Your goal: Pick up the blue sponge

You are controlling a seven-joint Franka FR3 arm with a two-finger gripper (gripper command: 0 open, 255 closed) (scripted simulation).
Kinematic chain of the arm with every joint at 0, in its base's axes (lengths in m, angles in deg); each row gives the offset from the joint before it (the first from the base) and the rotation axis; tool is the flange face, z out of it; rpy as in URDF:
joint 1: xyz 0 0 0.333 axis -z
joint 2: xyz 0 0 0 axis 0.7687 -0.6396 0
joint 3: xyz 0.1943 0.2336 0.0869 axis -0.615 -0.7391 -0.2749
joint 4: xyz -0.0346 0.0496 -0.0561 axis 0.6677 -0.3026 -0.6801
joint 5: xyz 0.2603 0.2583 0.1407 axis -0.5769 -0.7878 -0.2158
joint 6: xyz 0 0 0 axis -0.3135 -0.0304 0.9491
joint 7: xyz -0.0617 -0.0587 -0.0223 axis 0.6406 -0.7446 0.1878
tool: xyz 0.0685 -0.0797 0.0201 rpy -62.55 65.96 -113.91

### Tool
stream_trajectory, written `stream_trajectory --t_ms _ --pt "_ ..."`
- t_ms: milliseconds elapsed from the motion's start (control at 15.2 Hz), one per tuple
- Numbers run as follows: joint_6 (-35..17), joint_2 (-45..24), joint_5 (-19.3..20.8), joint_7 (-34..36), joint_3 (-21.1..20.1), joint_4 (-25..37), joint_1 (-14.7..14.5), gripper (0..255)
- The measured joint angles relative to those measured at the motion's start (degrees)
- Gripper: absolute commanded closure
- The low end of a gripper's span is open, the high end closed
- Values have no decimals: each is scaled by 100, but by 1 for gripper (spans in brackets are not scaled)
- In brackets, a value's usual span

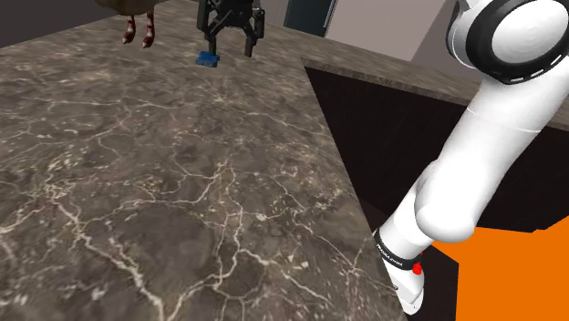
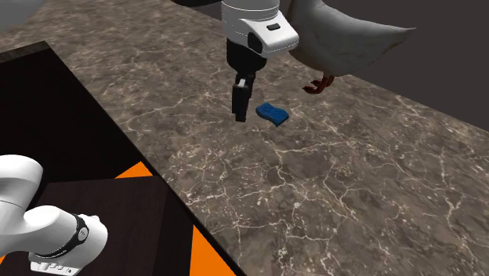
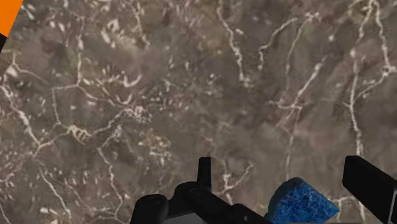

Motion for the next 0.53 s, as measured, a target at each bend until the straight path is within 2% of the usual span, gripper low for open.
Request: stream_trajectory --t_ms 264,396,528 --pt "505 -1117 235 330 -46 1634 -224 0" --pt "477 -1256 262 382 -46 1746 -259 0" --pt "332 -1229 255 389 -45 1577 -250 0"
